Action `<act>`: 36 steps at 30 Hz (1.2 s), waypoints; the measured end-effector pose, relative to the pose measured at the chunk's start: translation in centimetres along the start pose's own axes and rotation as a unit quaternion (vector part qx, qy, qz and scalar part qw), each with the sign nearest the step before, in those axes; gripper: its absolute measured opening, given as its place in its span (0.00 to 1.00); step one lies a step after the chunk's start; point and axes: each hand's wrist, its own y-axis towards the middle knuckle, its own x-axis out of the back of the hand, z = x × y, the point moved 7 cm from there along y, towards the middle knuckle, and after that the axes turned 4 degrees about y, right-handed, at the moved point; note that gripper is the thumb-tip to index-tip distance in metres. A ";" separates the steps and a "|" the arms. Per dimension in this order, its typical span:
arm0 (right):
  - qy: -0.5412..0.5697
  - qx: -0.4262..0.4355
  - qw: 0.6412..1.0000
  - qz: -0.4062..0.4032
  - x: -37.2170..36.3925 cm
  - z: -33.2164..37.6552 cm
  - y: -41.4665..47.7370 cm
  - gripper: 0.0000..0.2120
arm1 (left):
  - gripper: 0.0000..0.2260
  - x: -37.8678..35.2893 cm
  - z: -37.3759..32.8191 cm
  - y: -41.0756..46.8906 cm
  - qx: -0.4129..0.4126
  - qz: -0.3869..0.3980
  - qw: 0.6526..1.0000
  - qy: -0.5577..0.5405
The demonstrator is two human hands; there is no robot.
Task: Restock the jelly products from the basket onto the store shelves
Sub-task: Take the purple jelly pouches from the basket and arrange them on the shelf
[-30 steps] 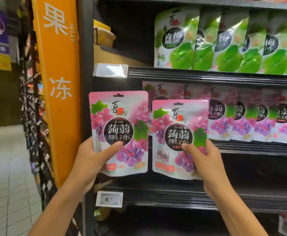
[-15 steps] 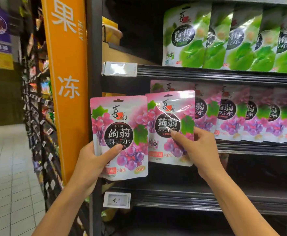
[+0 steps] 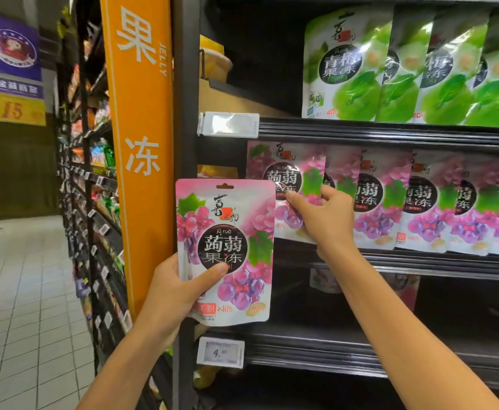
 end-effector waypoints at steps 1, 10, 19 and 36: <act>-0.008 0.008 1.000 -0.010 -0.2 0.2 0.1 0.06 | 0.16 0.1 0.0 0.0 0.000 -0.001 1.000 0.001; -0.063 0.044 0.997 0.010 -0.6 0.1 -1.5 0.11 | 0.23 0.0 0.4 -0.3 0.009 -0.015 1.000 0.004; -0.212 0.099 0.972 0.010 2.7 0.3 -2.3 0.16 | 0.24 -0.7 0.9 -0.3 0.017 -0.022 1.000 -0.002; -0.251 0.058 0.966 -0.026 3.0 -1.2 -2.1 0.12 | 0.25 -1.2 0.8 -0.5 0.031 -0.022 0.999 0.008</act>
